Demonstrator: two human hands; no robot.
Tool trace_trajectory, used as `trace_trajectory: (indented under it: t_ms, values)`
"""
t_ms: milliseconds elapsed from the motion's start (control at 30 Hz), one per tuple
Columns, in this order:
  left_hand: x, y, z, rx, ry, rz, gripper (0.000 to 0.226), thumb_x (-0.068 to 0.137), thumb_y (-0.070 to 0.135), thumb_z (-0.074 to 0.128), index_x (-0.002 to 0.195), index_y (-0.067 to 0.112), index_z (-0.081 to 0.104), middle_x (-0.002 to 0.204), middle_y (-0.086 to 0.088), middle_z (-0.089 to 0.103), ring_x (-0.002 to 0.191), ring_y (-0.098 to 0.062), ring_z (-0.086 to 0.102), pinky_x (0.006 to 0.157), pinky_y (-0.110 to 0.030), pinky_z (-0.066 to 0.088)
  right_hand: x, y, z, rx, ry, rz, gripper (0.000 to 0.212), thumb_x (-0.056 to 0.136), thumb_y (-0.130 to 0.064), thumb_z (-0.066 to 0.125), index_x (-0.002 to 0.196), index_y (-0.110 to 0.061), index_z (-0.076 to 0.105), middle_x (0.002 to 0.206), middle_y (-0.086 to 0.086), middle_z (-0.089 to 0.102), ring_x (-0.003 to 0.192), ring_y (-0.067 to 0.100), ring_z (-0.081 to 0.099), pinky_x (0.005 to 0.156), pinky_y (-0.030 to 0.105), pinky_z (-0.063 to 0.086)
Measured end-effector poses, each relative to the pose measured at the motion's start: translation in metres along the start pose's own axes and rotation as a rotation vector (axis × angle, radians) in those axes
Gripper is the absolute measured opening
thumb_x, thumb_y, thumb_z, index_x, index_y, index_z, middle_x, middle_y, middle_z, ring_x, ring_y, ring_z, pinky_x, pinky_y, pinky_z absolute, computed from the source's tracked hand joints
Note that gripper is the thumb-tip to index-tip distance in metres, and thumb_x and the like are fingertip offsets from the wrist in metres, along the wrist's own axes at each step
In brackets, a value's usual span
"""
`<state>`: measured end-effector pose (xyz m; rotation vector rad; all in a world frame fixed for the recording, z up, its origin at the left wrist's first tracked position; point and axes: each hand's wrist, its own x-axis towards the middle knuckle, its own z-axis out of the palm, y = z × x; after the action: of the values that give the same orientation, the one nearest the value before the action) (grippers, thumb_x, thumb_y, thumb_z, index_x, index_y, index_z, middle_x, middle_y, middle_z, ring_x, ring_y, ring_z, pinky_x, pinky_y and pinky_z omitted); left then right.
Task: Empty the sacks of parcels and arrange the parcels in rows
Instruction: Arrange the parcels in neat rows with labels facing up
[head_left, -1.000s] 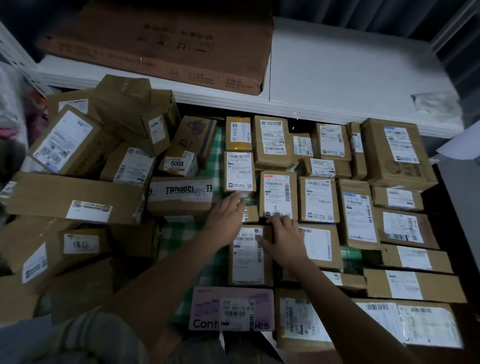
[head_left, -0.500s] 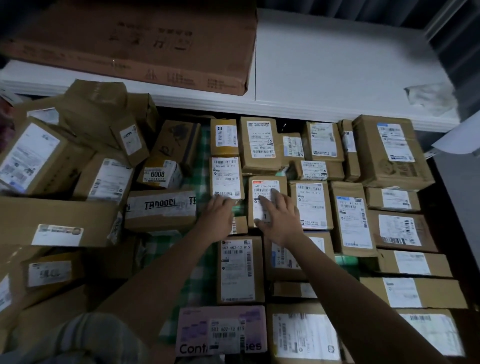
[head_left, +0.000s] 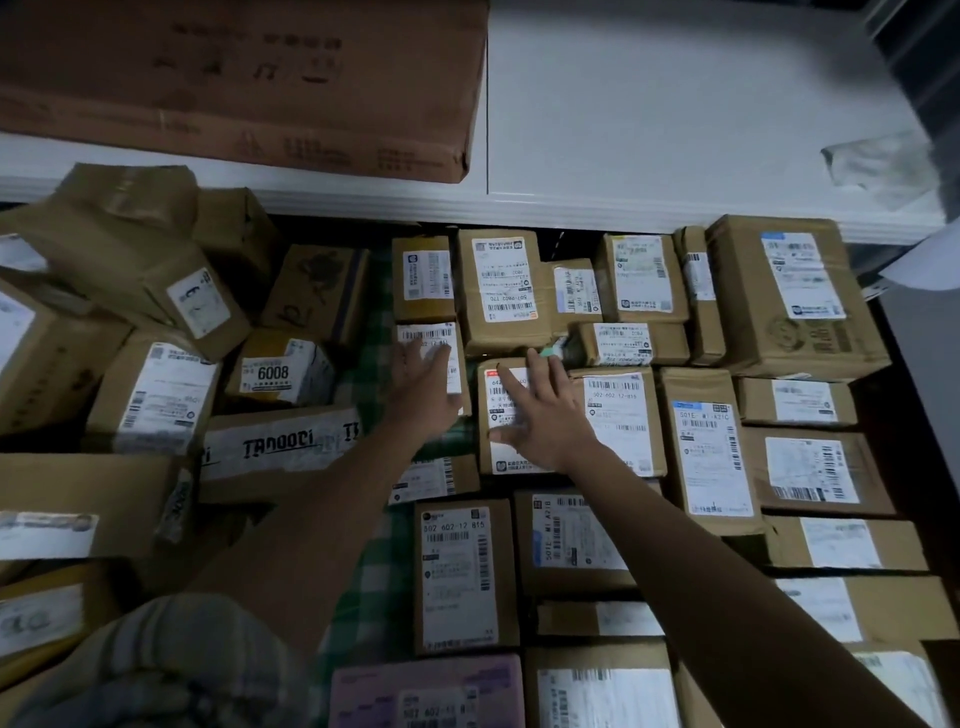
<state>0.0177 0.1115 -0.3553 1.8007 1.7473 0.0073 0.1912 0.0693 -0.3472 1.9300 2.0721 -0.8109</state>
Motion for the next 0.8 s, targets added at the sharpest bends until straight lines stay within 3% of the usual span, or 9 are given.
trace_trajectory:
  t_ms: [200,400,533,700,800]
  values:
    - [0.001,0.000,0.003,0.053,-0.009,-0.002,0.075,0.090,0.024,0.061,0.151,0.026,0.016,0.160,-0.002,-0.004,0.146,-0.031,-0.011,0.115,-0.058,0.016,0.012,0.002,-0.003,0.147,0.075,0.014,0.086,0.092,-0.052,0.056,0.155,-0.032,0.002,0.158,0.007,-0.028,0.145,0.026,-0.027,0.119,0.051,0.003]
    - [-0.012,0.013,0.003,0.147,0.019,0.013,0.068,0.096,0.024,0.053,0.151,0.022,0.014,0.161,-0.008,-0.007,0.146,-0.032,-0.013,0.117,-0.052,-0.005,0.005,0.004,-0.001,0.227,0.260,-0.047,0.078,0.092,-0.049,0.057,0.155,-0.023,0.018,0.162,0.011,-0.013,0.148,0.029,-0.017,0.120,0.051,0.010]
    - [-0.016,0.030,0.009,0.158,-0.051,0.154,0.075,0.096,0.046,0.048,0.154,0.026,0.004,0.161,-0.009,-0.012,0.146,-0.029,-0.018,0.115,-0.055,-0.013,-0.024,0.028,-0.004,0.183,0.400,-0.006,0.076,0.089,-0.059,0.056,0.152,-0.026,0.029,0.163,0.010,0.001,0.149,0.031,-0.009,0.119,0.049,0.004]
    - [-0.013,0.054,0.013,0.234,-0.178,0.191,0.093,0.090,0.058,0.050,0.154,0.023,-0.008,0.158,-0.014,-0.021,0.145,-0.030,-0.022,0.113,-0.053,-0.019,-0.052,0.070,-0.012,0.131,0.017,0.140,0.093,0.085,-0.051,0.065,0.155,-0.037,0.005,0.161,0.000,-0.022,0.144,0.033,-0.028,0.119,0.050,-0.004]
    - [-0.012,0.059,0.020,0.282,-0.203,0.178,0.099,0.088,0.055,0.057,0.153,0.024,-0.011,0.157,-0.016,-0.024,0.145,-0.031,-0.020,0.114,-0.052,-0.016,-0.053,0.077,-0.011,0.120,-0.061,0.115,0.101,0.084,-0.049,0.068,0.154,-0.039,-0.004,0.158,-0.002,-0.029,0.141,0.032,-0.034,0.118,0.049,-0.007]
